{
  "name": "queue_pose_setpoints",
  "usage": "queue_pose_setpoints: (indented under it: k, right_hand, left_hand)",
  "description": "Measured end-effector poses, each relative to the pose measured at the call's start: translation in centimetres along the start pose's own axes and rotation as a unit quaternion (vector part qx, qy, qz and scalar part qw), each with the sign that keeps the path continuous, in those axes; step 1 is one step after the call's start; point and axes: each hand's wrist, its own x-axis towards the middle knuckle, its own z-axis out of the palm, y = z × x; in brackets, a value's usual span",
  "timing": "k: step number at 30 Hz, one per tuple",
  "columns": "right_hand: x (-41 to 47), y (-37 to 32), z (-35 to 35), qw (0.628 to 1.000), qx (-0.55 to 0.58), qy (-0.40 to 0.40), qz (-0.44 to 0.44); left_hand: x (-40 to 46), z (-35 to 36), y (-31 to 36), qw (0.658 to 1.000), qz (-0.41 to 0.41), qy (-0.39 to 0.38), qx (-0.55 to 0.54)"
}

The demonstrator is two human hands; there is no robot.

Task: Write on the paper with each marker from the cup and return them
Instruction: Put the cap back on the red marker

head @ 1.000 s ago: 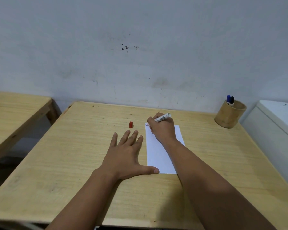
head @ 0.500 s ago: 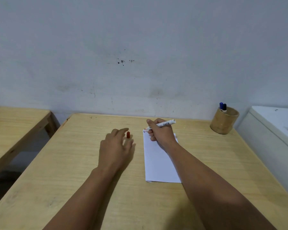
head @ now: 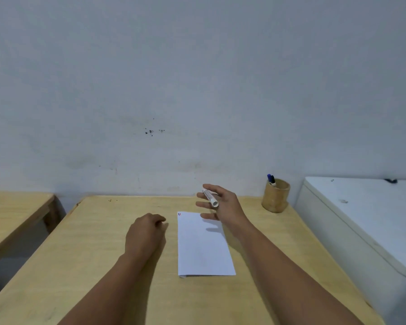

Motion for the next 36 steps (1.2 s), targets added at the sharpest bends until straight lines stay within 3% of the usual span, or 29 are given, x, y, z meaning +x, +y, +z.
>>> queue_pose_setpoints:
  k: [5, 9, 13, 22, 36]
  right_hand:
    - [-3.0, -2.1, -0.7, 0.997, 0.076, 0.007, 0.03]
    - [-4.7, -1.6, -1.0, 0.997, -0.065, -0.014, -0.034]
    - [-5.6, -1.2, -0.6, 0.982, -0.171, -0.02, -0.074]
    - [-6.6, -2.6, -0.7, 0.974, -0.197, 0.0, -0.113]
    - [-6.0, -0.5, -4.8, 0.988, -0.115, 0.065, -0.084]
  left_hand:
    - [-0.1, -3.1, 3.7, 0.975, -0.073, 0.003, -0.209]
    - [0.1, -5.3, 6.8, 0.925, -0.089, -0.013, -0.368]
    - [-0.5, -7.1, 9.8, 0.895, -0.078, -0.02, -0.439]
    - [-2.0, -7.7, 13.2, 0.892, -0.065, -0.055, -0.444]
    - [-2.8, -1.6, 17.0, 0.94, -0.008, -0.084, -0.331]
